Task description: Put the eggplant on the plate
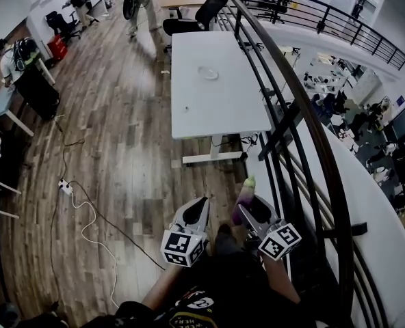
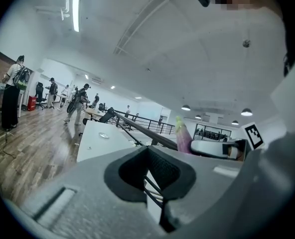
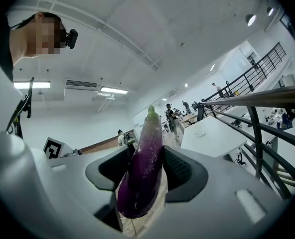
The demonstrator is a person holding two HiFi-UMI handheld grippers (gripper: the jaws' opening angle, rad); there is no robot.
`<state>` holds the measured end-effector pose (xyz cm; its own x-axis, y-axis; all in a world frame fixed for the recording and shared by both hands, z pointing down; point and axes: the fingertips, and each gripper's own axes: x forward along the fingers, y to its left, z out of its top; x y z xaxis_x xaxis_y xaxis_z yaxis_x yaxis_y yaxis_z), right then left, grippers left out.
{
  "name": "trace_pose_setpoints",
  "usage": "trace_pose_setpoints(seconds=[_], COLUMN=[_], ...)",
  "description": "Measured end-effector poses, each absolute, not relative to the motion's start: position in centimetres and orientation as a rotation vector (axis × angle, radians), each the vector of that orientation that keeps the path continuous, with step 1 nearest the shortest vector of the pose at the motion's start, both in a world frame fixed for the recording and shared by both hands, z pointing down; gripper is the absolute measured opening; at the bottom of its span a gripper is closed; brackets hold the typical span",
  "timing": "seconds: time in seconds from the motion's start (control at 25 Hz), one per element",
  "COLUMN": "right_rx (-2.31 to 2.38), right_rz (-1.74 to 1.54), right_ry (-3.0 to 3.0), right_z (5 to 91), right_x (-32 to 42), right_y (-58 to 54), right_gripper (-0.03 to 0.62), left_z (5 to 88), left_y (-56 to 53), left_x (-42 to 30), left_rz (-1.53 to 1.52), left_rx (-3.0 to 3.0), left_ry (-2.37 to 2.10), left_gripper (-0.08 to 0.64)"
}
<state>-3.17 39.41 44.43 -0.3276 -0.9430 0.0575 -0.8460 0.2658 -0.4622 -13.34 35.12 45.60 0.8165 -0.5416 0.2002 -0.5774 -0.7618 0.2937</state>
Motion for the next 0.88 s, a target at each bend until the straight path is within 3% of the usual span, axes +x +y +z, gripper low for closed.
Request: trace_pose_setpoints(seconds=[0.88], right_rx=[-1.494], right_rz=[-0.674], right_ry=[2.388], right_z=[45.6], right_x=[9.2], right_y=[23.3], right_gripper=[0.218], left_z=[45.7], left_y=[19.9], left_x=[1.0], left_rz=[0.172], left_rx=[2.683], left_ry=[-0.948], left_gripper=[0.005])
